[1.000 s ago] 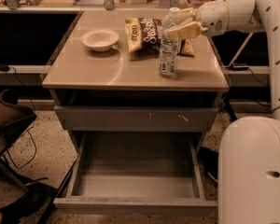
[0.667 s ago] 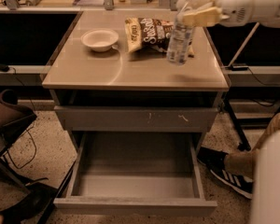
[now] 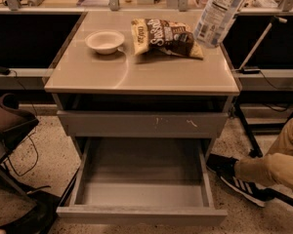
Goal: Place blue plastic bottle into middle drawer
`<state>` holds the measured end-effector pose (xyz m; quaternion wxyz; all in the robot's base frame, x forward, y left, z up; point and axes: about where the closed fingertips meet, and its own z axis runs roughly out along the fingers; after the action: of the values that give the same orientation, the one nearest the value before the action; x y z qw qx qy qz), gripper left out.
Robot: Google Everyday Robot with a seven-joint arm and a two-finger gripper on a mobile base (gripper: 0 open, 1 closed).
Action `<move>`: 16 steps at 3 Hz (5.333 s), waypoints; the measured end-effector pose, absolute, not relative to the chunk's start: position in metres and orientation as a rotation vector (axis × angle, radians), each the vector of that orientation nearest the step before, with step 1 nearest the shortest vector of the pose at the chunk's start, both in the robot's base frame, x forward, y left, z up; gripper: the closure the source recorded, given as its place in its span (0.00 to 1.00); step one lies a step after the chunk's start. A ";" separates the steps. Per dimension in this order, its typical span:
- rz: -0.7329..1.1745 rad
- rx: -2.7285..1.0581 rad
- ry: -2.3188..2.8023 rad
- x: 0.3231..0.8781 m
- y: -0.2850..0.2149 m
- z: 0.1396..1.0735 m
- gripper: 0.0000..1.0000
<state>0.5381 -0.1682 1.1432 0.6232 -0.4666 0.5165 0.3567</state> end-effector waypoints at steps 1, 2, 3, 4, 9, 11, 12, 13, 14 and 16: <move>0.826 -1.043 1.252 0.524 -0.185 1.117 1.00; 0.789 -1.051 1.242 0.525 -0.176 1.112 1.00; 0.617 -1.073 1.221 0.510 -0.159 1.107 1.00; 0.362 -1.065 1.255 0.503 -0.174 1.066 1.00; 0.324 -1.013 1.636 0.498 -0.178 0.728 1.00; 0.414 -0.853 1.745 0.522 -0.188 0.595 1.00; 0.421 -0.852 1.739 0.522 -0.186 0.593 1.00; 0.493 -0.834 1.692 0.520 -0.176 0.573 1.00; 0.630 -0.800 1.596 0.521 -0.163 0.544 1.00; 0.654 -0.754 1.635 0.518 -0.180 0.485 1.00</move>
Offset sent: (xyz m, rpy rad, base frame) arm -0.0126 0.0026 -0.0445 -0.0381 -0.0054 -0.0704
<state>0.5180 -0.1801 0.4853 0.5753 -0.3220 0.6982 0.2792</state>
